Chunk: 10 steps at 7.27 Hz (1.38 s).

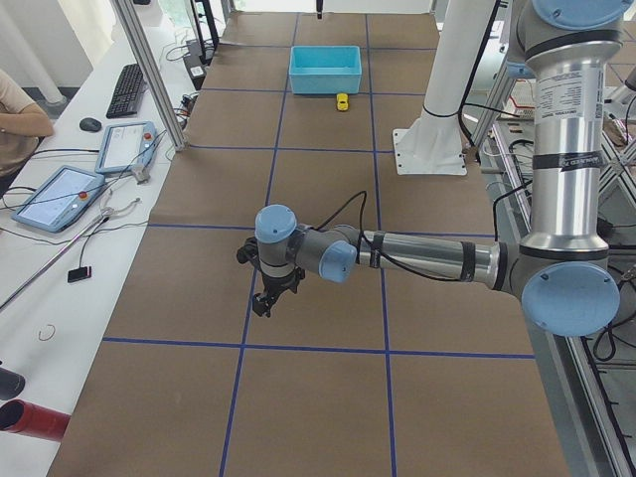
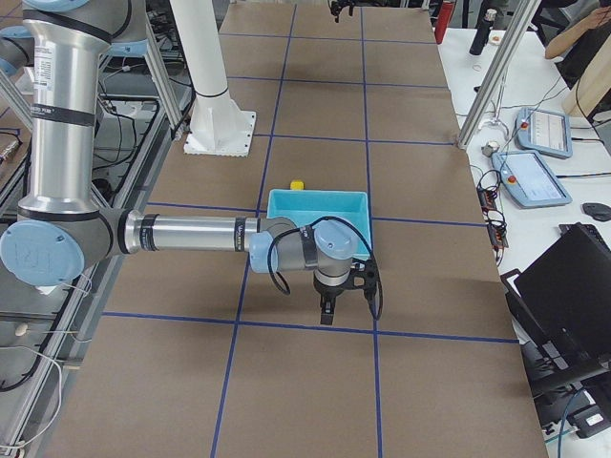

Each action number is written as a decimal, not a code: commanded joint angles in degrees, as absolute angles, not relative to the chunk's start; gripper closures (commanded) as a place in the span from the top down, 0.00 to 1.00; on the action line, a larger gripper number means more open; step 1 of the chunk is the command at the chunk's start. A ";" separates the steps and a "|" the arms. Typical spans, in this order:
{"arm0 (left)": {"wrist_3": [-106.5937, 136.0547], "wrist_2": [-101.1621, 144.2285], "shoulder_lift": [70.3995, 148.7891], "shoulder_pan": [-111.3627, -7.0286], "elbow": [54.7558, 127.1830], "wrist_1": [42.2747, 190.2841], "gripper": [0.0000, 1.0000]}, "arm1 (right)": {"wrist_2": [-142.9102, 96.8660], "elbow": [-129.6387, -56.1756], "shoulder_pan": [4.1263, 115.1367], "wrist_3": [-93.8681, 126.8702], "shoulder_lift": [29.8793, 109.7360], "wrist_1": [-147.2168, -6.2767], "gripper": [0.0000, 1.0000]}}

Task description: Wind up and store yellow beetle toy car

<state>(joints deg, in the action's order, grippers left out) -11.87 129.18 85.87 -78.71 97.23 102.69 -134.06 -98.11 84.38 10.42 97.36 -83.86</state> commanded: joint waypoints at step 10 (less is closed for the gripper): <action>4.48 139.04 83.33 -93.34 91.50 100.19 1.00 | -121.20 -125.07 51.79 -18.17 81.45 -93.38 1.00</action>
<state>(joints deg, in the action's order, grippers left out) 4.54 139.12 84.19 -93.32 91.51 99.66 -121.64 -125.51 55.22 -12.17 78.77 -97.64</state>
